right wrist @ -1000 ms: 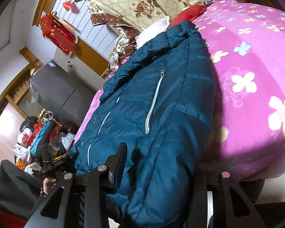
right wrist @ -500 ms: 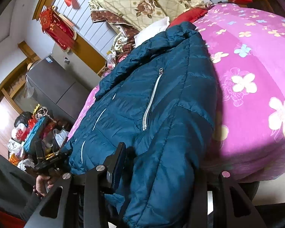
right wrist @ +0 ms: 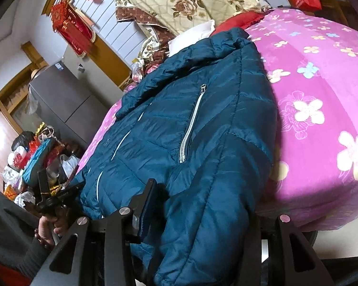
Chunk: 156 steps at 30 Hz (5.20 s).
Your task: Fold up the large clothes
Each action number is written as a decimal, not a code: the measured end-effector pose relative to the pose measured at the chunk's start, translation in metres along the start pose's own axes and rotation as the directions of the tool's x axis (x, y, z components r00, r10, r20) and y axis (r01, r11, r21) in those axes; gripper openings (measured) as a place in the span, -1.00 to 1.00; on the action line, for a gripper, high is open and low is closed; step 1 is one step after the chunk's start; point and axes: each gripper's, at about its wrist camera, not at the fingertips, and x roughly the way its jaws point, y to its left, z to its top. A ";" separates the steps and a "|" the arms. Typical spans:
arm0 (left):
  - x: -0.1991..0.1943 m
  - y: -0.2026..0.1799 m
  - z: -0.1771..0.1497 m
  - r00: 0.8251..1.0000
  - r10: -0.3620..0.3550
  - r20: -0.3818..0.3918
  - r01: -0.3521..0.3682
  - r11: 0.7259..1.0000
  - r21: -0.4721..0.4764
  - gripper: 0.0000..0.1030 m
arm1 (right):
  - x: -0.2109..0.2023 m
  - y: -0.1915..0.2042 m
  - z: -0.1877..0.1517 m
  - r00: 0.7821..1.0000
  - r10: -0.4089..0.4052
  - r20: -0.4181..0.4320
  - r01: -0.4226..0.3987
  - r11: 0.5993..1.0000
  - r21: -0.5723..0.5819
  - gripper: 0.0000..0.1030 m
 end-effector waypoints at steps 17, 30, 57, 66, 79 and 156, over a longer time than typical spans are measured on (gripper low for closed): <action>0.001 0.000 0.000 1.000 0.005 -0.002 -0.005 1.000 0.002 -0.35 | 0.000 0.004 -0.002 1.000 -0.016 0.008 0.016 1.000 -0.025 -0.17; 0.001 0.000 0.000 1.000 0.004 -0.002 -0.004 1.000 0.001 -0.35 | 0.000 0.004 -0.002 1.000 -0.014 0.008 0.014 1.000 -0.023 -0.17; 0.001 0.001 0.000 1.000 -0.005 0.002 0.005 1.000 -0.003 -0.38 | 0.002 0.004 -0.006 0.997 -0.069 0.047 0.070 0.997 -0.026 -0.43; -0.014 -0.001 0.001 0.997 -0.071 0.015 0.071 0.997 -0.032 -0.87 | -0.018 0.015 0.004 0.995 -0.058 0.085 0.063 0.996 -0.056 -0.74; -0.078 0.020 0.001 0.965 -0.229 0.131 0.245 0.962 -0.121 -0.89 | -0.081 0.046 0.009 0.979 -0.048 0.200 0.078 0.987 -0.143 -0.82; 0.241 -0.044 0.312 0.989 0.118 0.085 -0.102 0.980 -0.171 -0.80 | 0.191 -0.028 0.320 0.852 -0.470 0.231 0.492 0.870 -0.043 -0.84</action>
